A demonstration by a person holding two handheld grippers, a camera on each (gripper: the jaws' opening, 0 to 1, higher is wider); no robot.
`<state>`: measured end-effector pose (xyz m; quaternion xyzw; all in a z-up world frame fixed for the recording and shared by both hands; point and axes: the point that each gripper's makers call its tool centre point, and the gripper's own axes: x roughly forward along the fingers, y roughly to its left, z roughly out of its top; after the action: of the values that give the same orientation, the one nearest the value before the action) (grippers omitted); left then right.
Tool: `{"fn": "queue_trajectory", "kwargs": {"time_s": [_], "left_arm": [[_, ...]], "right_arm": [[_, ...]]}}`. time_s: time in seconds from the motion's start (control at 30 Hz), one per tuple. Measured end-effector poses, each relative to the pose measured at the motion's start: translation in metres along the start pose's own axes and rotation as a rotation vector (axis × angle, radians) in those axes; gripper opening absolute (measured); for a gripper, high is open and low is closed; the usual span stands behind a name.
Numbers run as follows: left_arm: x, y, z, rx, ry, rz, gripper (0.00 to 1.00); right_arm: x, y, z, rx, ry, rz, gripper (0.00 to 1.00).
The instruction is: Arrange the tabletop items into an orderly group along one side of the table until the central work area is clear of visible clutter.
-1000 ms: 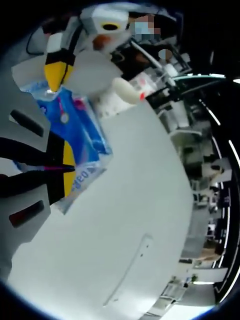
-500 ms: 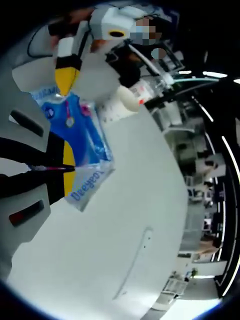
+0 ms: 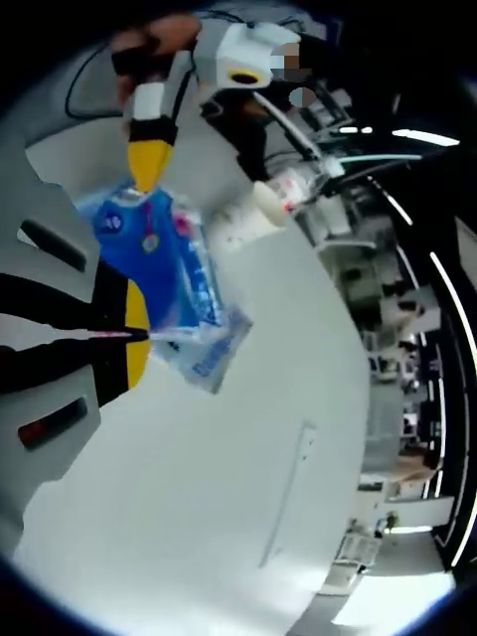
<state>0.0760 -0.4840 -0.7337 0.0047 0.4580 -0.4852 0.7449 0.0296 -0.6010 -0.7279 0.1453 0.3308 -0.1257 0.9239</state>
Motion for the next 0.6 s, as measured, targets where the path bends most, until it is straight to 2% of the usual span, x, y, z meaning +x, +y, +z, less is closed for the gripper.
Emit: {"fn": "queue_trajectory", "kwargs": {"time_s": [0.37,0.6], "left_arm": [[0.0,-0.013,0.002,0.07,0.015,-0.037,0.0],[0.004,-0.028,0.005,0.107,0.025,-0.068,0.0]], "right_arm": [[-0.024,-0.008,-0.013,0.033,-0.023,-0.045,0.0],[-0.037,-0.02,-0.014,0.067,-0.049,-0.076,0.0]]}}
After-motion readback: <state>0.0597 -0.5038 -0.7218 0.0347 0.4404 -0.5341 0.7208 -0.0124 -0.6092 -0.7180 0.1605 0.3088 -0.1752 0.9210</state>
